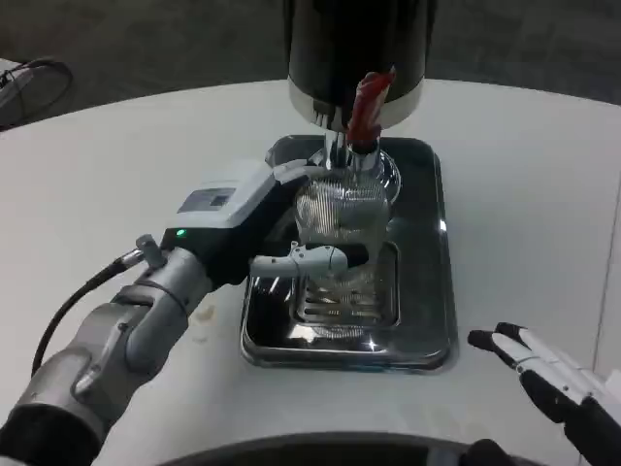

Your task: Grasp the cup under the faucet to collect the drink, then remove the cup.

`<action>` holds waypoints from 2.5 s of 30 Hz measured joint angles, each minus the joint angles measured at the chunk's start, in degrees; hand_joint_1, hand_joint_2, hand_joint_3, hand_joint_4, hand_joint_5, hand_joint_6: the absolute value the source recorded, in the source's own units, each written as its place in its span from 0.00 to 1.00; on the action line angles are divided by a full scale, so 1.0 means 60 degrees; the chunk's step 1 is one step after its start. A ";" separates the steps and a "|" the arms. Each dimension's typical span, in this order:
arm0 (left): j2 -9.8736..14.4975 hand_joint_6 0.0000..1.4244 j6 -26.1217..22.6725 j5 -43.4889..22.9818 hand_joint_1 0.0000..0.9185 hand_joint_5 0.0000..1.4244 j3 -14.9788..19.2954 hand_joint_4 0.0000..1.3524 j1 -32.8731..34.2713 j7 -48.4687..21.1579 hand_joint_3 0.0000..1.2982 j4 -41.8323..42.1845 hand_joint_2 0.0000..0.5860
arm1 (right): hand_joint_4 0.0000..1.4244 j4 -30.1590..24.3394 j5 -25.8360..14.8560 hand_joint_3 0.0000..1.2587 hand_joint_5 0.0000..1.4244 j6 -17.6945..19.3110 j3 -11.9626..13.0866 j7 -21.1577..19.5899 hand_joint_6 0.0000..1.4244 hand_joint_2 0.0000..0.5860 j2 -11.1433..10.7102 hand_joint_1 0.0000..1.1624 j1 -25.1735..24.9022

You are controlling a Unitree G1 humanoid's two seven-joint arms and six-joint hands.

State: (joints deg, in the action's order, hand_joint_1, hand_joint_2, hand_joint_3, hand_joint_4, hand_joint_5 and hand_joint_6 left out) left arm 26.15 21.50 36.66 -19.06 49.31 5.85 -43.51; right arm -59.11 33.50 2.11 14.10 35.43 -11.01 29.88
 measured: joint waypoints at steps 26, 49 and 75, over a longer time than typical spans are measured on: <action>0.0736 0.21 0.0116 -0.1211 0.03 0.21 0.1194 0.04 -0.1374 -0.0477 0.12 0.2264 0.14 | 0.00 -0.0002 0.0198 0.10 0.03 -0.0554 -0.0462 -0.0002 0.07 0.79 -0.0159 0.24 -0.0090; 0.1364 0.21 -0.1063 -0.6828 0.00 0.24 0.4407 0.16 -0.4421 -0.3535 0.18 0.7346 0.15 | 0.02 -0.0006 0.0436 0.09 0.04 -0.1412 -0.0896 -0.0041 0.07 0.79 -0.0719 0.24 -0.0796; 0.0743 0.17 -0.4938 -0.8891 0.00 0.19 0.3577 0.09 -0.0661 -0.6534 0.14 0.7104 0.15 | 0.02 -0.0006 0.0161 0.09 0.04 -0.0672 -0.0576 -0.0397 0.07 0.80 -0.0538 0.24 -0.0171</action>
State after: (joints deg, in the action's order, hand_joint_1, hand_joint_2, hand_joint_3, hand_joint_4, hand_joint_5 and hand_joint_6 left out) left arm 30.61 -8.13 -16.69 2.40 45.34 -33.35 -0.89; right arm -59.15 34.46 -1.92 10.64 33.05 -14.24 28.86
